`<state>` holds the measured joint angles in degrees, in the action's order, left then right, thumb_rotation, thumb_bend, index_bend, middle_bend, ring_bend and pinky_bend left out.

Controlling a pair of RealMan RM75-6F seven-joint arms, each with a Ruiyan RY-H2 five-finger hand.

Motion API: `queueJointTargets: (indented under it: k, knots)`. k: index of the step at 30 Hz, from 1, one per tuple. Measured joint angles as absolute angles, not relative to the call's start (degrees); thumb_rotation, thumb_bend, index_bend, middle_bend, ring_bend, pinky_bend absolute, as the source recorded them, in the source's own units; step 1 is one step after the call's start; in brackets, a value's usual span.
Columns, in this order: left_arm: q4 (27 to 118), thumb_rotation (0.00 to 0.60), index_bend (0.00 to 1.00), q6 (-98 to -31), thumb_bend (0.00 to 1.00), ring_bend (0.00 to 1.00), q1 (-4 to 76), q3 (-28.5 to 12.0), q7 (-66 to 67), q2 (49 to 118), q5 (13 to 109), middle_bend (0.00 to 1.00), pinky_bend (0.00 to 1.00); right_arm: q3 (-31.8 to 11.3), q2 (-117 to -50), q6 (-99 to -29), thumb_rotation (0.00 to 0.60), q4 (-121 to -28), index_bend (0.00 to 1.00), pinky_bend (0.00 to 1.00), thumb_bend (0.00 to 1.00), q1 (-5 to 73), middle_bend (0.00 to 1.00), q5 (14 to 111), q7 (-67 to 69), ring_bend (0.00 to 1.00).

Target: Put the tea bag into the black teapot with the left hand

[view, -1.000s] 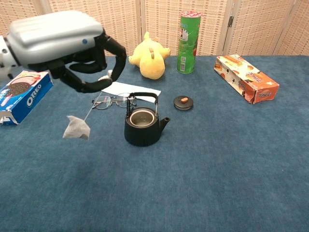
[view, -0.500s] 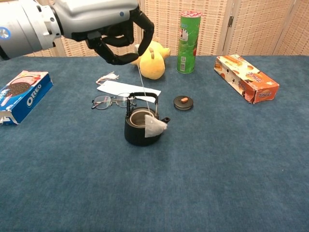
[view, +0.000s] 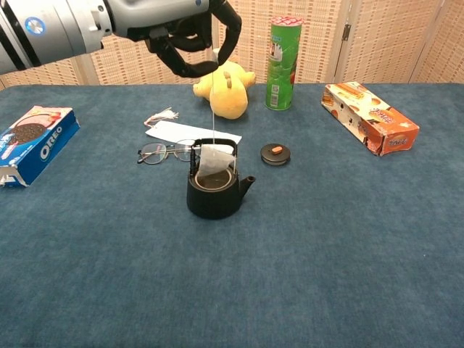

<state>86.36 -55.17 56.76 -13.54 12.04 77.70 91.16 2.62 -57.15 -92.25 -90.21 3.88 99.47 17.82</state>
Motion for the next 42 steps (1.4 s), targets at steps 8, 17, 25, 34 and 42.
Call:
queueJointTargets:
  k: [8, 17, 25, 34, 42]
  knots:
    - [84.7, 0.6, 0.67, -56.88, 0.54, 1.0, 55.44, -10.67, 8.45, 77.79, 91.9, 1.0, 1.0, 2.17, -57.11, -91.92, 0.6, -90.34, 0.0, 0.0, 0.39, 3.79, 0.0, 98.43, 17.78, 0.0]
    - [85.45, 0.6, 0.67, -59.55, 0.54, 1.0, 53.04, -6.01, 6.94, 78.01, 95.59, 1.0, 1.0, 2.3, -57.28, -92.44, 0.6, -90.47, 0.0, 0.0, 0.39, 3.54, 0.0, 99.28, 17.27, 0.0]
    - [88.62, 0.6, 0.66, -59.64, 0.54, 1.0, 50.93, -2.51, 8.85, 77.75, 96.31, 1.0, 1.0, 3.08, -57.31, -92.84, 0.6, -90.31, 0.0, 0.0, 0.39, 3.44, 0.0, 101.26, 16.95, 0.0]
    - [86.3, 0.6, 0.67, -66.7, 0.54, 1.0, 43.61, 4.46, 5.03, 82.02, 100.13, 1.0, 1.0, 3.63, -57.39, -94.02, 0.6, -89.92, 0.0, 0.0, 0.39, 3.0, 0.0, 102.76, 17.09, 0.0]
    - [82.33, 0.6, 0.64, -69.67, 0.54, 1.0, 39.2, 7.5, -0.74, 85.11, 100.6, 1.0, 1.0, 3.8, -57.54, -93.5, 0.6, -89.96, 0.0, 0.0, 0.39, 3.26, 0.0, 103.11, 16.44, 0.0]
